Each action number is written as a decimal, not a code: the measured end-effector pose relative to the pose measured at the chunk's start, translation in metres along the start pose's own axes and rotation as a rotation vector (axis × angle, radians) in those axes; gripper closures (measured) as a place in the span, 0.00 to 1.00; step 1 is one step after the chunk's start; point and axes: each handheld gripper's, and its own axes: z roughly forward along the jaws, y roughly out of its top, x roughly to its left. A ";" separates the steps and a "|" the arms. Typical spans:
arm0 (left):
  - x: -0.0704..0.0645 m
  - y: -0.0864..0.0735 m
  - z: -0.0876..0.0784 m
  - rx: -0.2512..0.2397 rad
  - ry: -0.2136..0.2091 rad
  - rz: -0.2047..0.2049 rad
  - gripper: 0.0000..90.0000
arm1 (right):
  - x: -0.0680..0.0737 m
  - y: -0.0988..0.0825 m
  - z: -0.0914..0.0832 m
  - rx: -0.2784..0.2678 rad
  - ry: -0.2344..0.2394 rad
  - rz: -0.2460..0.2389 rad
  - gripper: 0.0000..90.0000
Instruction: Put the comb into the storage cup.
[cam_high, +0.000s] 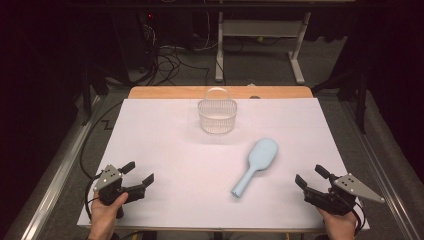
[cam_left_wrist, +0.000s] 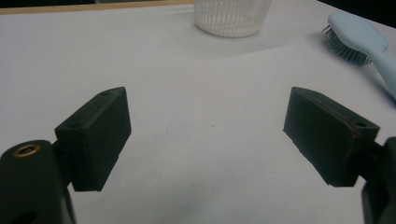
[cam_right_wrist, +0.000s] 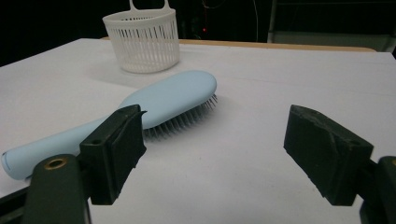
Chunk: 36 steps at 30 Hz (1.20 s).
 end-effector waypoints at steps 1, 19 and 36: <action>0.000 0.000 0.000 0.003 -0.001 0.004 0.18 | 0.000 0.000 0.000 -0.001 -0.002 0.000 0.23; 0.001 -0.001 -0.002 0.004 0.009 -0.006 0.18 | -0.001 0.001 0.000 0.004 -0.009 0.010 0.23; -0.001 -0.001 0.000 0.011 0.004 0.007 0.18 | 0.003 0.006 0.003 -0.015 -0.015 -0.007 0.23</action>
